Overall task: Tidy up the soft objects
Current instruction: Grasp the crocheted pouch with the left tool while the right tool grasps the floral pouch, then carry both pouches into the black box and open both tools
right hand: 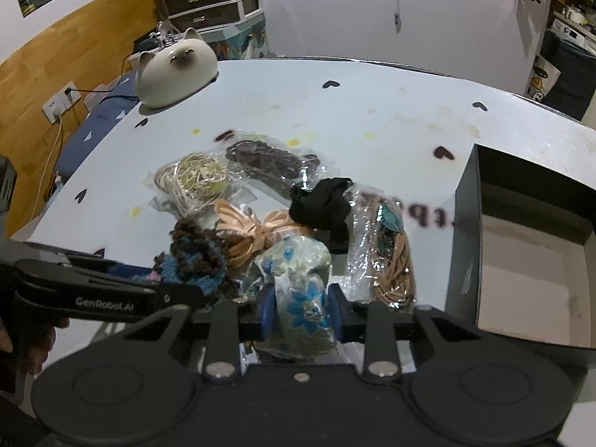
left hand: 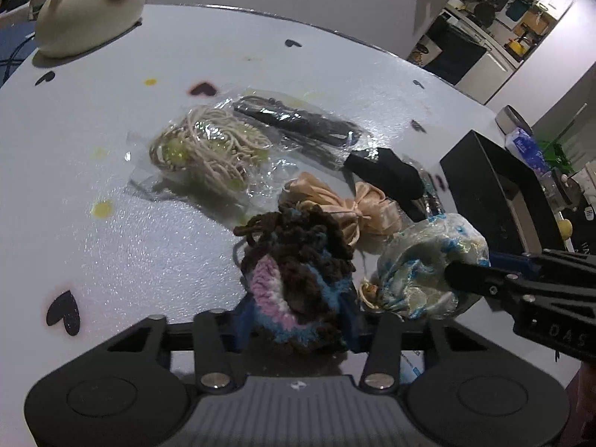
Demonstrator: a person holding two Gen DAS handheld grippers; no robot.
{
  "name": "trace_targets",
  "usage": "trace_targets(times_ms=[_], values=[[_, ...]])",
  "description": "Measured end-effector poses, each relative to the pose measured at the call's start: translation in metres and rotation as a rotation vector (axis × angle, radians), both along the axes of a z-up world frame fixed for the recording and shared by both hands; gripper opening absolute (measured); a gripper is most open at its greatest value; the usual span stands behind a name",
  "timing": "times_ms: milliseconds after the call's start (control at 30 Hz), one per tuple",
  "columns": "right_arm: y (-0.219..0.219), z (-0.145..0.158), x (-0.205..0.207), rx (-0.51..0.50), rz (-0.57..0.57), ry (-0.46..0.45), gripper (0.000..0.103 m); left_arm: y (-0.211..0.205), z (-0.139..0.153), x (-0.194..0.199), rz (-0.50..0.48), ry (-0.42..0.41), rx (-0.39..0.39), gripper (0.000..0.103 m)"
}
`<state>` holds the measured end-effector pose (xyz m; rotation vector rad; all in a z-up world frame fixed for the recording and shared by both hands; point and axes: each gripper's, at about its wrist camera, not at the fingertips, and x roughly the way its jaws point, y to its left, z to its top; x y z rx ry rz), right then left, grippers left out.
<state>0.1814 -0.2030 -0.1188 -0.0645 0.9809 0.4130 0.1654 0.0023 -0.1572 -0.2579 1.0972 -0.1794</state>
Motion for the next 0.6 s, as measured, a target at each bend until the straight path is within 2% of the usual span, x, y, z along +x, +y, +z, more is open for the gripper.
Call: trace_targets(times_ms=[67,167,600], values=[[0.001,0.001,-0.003,0.005,0.004,-0.001,0.023,0.0,0.003,-0.003,-0.002,-0.015,-0.003,0.031],[0.003,0.004,-0.008,0.007,0.011,-0.011,0.02,0.003,0.007,-0.01,0.008,-0.034,-0.006,0.027],[0.013,0.019,-0.047,0.008,0.021,-0.058,0.017,0.015,0.031,-0.054,0.035,-0.123,-0.018,0.025]])
